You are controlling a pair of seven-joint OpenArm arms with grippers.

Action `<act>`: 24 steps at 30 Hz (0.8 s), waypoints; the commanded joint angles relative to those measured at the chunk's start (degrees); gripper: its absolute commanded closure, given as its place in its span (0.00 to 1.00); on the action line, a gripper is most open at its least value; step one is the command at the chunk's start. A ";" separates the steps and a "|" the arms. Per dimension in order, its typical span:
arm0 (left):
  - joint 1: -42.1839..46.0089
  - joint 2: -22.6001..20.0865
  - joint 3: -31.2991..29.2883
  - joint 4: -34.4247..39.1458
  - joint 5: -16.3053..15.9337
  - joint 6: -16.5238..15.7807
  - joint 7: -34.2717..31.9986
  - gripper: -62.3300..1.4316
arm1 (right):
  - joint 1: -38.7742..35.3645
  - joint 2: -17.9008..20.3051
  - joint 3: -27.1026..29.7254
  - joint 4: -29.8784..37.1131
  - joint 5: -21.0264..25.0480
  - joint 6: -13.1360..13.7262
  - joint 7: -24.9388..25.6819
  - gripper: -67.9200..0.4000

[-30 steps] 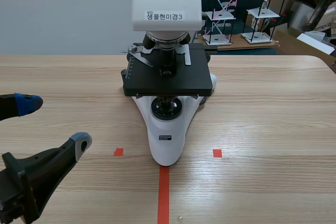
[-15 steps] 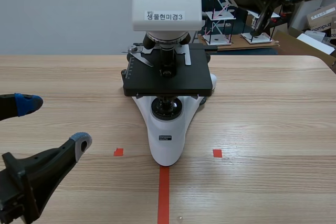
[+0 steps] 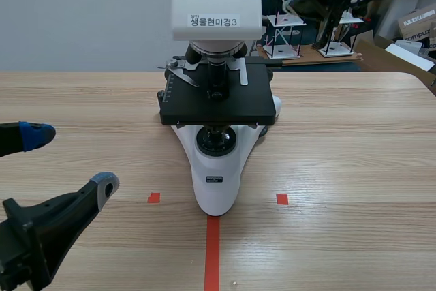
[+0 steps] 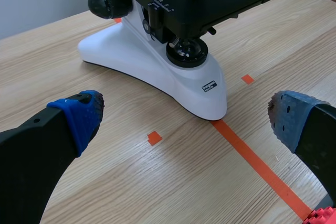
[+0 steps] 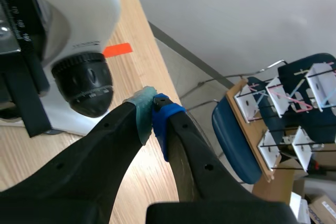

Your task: Point at the coarse focus knob

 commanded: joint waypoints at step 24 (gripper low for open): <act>-0.02 0.13 0.07 1.33 -0.37 -0.04 -0.76 0.00 | 1.64 -0.68 0.17 0.46 0.55 -0.24 0.02 0.97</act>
